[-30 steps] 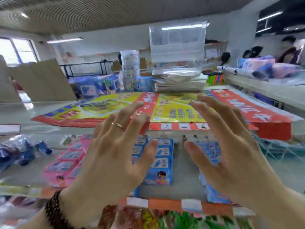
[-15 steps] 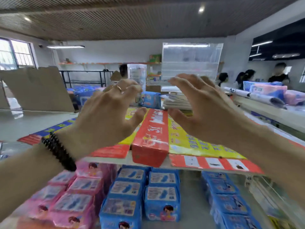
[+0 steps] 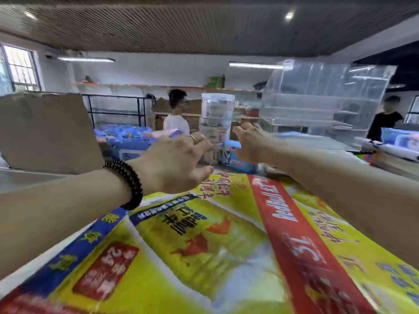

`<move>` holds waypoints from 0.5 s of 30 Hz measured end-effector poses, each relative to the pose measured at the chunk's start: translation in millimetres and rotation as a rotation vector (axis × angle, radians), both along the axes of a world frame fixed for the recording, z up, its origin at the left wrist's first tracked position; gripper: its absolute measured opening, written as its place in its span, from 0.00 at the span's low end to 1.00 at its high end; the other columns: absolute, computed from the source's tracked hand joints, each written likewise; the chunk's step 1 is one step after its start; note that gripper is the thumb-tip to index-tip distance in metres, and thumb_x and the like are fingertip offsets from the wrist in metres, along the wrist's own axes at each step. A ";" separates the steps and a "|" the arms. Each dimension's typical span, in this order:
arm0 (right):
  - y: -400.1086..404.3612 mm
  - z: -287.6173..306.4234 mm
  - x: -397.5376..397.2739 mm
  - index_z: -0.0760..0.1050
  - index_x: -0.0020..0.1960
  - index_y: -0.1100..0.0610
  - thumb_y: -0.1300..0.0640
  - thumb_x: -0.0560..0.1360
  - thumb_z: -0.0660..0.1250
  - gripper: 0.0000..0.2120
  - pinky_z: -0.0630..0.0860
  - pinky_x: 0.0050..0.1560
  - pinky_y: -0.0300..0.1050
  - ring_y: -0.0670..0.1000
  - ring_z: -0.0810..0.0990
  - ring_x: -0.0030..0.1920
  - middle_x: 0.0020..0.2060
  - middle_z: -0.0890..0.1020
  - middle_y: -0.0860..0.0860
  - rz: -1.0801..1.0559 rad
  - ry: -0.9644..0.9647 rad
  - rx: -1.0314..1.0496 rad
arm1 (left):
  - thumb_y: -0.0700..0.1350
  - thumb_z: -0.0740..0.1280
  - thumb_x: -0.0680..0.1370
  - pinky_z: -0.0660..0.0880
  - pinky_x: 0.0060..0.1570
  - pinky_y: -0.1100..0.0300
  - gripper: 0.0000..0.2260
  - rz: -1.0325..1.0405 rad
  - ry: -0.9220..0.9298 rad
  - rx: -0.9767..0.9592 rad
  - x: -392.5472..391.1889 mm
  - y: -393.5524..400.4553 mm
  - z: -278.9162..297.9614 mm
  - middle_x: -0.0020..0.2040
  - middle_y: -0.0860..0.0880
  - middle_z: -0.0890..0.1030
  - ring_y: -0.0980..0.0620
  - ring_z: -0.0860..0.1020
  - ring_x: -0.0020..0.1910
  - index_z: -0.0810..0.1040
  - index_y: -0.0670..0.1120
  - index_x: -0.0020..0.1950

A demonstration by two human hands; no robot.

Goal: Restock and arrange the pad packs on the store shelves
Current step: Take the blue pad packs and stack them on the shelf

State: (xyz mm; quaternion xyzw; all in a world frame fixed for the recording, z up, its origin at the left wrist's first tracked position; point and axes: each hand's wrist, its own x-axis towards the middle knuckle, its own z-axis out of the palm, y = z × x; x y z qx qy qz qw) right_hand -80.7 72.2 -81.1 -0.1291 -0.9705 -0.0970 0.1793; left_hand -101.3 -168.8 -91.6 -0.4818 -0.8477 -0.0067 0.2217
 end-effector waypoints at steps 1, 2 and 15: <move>6.8 -5.4 -15.8 0.62 0.73 0.59 0.52 0.76 0.65 0.29 0.71 0.65 0.58 0.64 0.67 0.69 0.67 0.69 0.61 -0.014 -0.021 -0.002 | 0.63 0.56 0.80 0.72 0.63 0.47 0.24 -0.003 -0.012 -0.001 -9.4 0.4 -2.4 0.74 0.55 0.65 0.48 0.70 0.69 0.64 0.55 0.74; 14.9 -10.5 -30.1 0.63 0.72 0.59 0.52 0.76 0.65 0.27 0.71 0.65 0.57 0.64 0.68 0.68 0.66 0.70 0.61 -0.037 -0.035 -0.009 | 0.63 0.55 0.81 0.71 0.62 0.49 0.24 -0.009 -0.021 -0.004 -16.7 0.5 -4.6 0.75 0.56 0.64 0.50 0.69 0.69 0.63 0.56 0.75; 65.4 -33.5 -85.5 0.68 0.64 0.60 0.41 0.73 0.68 0.29 0.76 0.50 0.49 0.61 0.77 0.54 0.58 0.78 0.62 -0.340 -0.092 -0.150 | 0.63 0.55 0.81 0.71 0.61 0.51 0.24 -0.064 -0.129 -0.016 -70.0 -20.3 -39.0 0.74 0.57 0.64 0.52 0.71 0.67 0.63 0.55 0.74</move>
